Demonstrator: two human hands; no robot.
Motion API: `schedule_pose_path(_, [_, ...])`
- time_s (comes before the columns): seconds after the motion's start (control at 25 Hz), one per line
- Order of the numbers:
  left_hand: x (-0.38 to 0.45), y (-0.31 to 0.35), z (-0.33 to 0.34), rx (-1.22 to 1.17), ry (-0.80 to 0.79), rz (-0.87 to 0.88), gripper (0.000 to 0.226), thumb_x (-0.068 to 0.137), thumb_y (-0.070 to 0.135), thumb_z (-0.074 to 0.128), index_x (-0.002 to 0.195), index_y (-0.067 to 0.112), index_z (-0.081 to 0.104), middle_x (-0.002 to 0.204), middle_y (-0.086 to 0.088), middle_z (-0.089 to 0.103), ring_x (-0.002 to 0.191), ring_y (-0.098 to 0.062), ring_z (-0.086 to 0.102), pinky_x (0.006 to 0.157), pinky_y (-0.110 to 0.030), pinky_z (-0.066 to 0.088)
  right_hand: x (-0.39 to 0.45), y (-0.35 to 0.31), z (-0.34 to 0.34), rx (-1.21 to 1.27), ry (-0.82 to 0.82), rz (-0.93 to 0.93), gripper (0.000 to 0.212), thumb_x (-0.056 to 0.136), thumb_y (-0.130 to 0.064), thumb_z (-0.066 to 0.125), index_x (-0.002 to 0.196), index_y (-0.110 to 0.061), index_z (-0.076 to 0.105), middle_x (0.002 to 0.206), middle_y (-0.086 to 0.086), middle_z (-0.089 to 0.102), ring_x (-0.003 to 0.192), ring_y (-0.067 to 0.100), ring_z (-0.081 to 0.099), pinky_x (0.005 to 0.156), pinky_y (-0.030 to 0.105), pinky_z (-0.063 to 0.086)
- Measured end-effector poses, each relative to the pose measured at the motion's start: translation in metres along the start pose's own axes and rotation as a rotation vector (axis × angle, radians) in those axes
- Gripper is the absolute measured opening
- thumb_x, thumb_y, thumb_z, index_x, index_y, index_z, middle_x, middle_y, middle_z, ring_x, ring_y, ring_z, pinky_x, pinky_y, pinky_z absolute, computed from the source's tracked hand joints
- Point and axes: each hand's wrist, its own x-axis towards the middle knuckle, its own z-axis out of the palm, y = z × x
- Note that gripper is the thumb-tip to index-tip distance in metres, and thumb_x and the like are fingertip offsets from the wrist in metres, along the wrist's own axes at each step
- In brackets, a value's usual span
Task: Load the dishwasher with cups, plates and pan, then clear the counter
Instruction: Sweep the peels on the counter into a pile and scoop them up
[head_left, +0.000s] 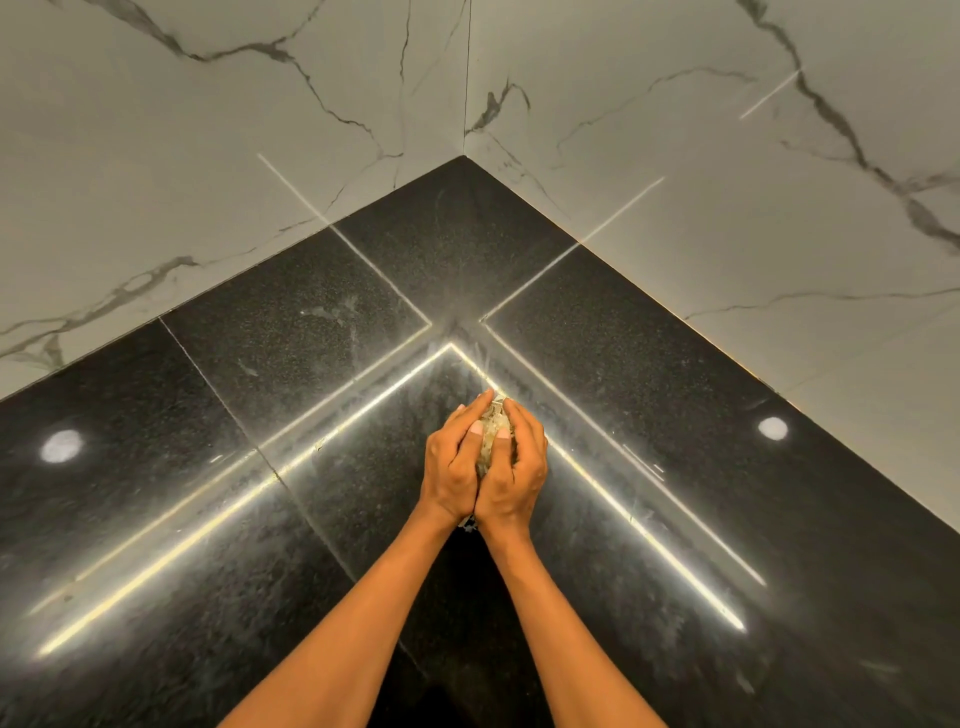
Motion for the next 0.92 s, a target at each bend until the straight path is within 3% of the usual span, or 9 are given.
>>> schedule_pose_path(0.12, [-0.001, 0.001, -0.001, -0.036, 0.023, -0.007, 0.045, 0.097, 0.013, 0.039, 0.139, 0.009, 0.056, 0.136, -0.007, 0.062, 0.127, -0.012, 0.057, 0.113, -0.052, 0.037, 0.001, -0.002, -0.002, -0.016, -0.008, -0.020, 0.046, 0.096, -0.036, 0.039, 0.126, -0.013, 0.065, 0.121, -0.025, 0.053, 0.115, 0.014, 0.058, 0.099, 0.048, 0.048])
schedule_pose_path(0.24, [-0.002, 0.005, -0.002, -0.063, 0.044, -0.007, 0.045, 0.095, 0.016, 0.040, 0.139, 0.012, 0.054, 0.139, -0.003, 0.058, 0.131, -0.007, 0.052, 0.114, -0.048, 0.038, 0.001, -0.003, -0.003, -0.036, -0.016, -0.036, 0.044, 0.094, -0.035, 0.040, 0.123, -0.014, 0.066, 0.118, -0.027, 0.051, 0.111, 0.007, 0.054, 0.098, 0.037, 0.047])
schedule_pose_path(0.32, [-0.002, 0.007, -0.002, -0.106, 0.070, -0.027, 0.046, 0.095, 0.013, 0.040, 0.139, 0.008, 0.053, 0.141, -0.002, 0.056, 0.132, -0.006, 0.051, 0.113, -0.043, 0.040, 0.003, 0.000, -0.007, -0.051, -0.013, -0.030, 0.042, 0.095, -0.036, 0.041, 0.121, -0.015, 0.066, 0.114, -0.021, 0.053, 0.110, 0.005, 0.053, 0.096, 0.031, 0.044])
schedule_pose_path(0.48, [-0.006, 0.009, -0.004, -0.174, 0.178, -0.041, 0.047, 0.095, 0.012, 0.041, 0.141, 0.006, 0.053, 0.138, -0.003, 0.060, 0.121, -0.016, 0.062, 0.104, -0.042, 0.049, 0.027, 0.006, -0.022, -0.069, -0.014, -0.045, 0.035, 0.094, -0.028, 0.047, 0.117, -0.013, 0.069, 0.118, -0.003, 0.060, 0.116, 0.012, 0.053, 0.100, 0.034, 0.044])
schedule_pose_path(0.6, [-0.016, 0.010, -0.002, -0.202, 0.227, -0.043, 0.045, 0.097, 0.013, 0.041, 0.139, 0.005, 0.054, 0.140, -0.002, 0.059, 0.129, -0.013, 0.056, 0.111, -0.046, 0.043, 0.054, 0.010, -0.032, -0.105, -0.161, -0.093, 0.036, 0.097, -0.024, 0.049, 0.123, -0.011, 0.069, 0.127, 0.002, 0.064, 0.123, 0.017, 0.055, 0.104, 0.038, 0.044])
schedule_pose_path(0.72, [-0.029, 0.007, 0.003, -0.183, 0.258, -0.025, 0.046, 0.098, 0.016, 0.041, 0.140, 0.005, 0.053, 0.143, -0.003, 0.056, 0.137, -0.015, 0.048, 0.115, -0.052, 0.035, 0.062, 0.018, -0.033, -0.185, -0.352, -0.135, 0.045, 0.098, -0.035, 0.047, 0.132, -0.012, 0.065, 0.135, 0.000, 0.063, 0.128, 0.013, 0.053, 0.109, 0.040, 0.041])
schedule_pose_path(0.92, [-0.031, 0.006, 0.016, -0.051, 0.244, -0.053, 0.059, 0.096, 0.034, 0.032, 0.145, 0.004, 0.047, 0.148, -0.007, 0.050, 0.139, -0.018, 0.045, 0.120, -0.028, 0.024, 0.041, 0.020, -0.030, -0.122, -0.425, -0.161, 0.049, 0.097, -0.037, 0.041, 0.127, -0.009, 0.068, 0.128, 0.003, 0.068, 0.124, 0.016, 0.057, 0.107, 0.037, 0.041])
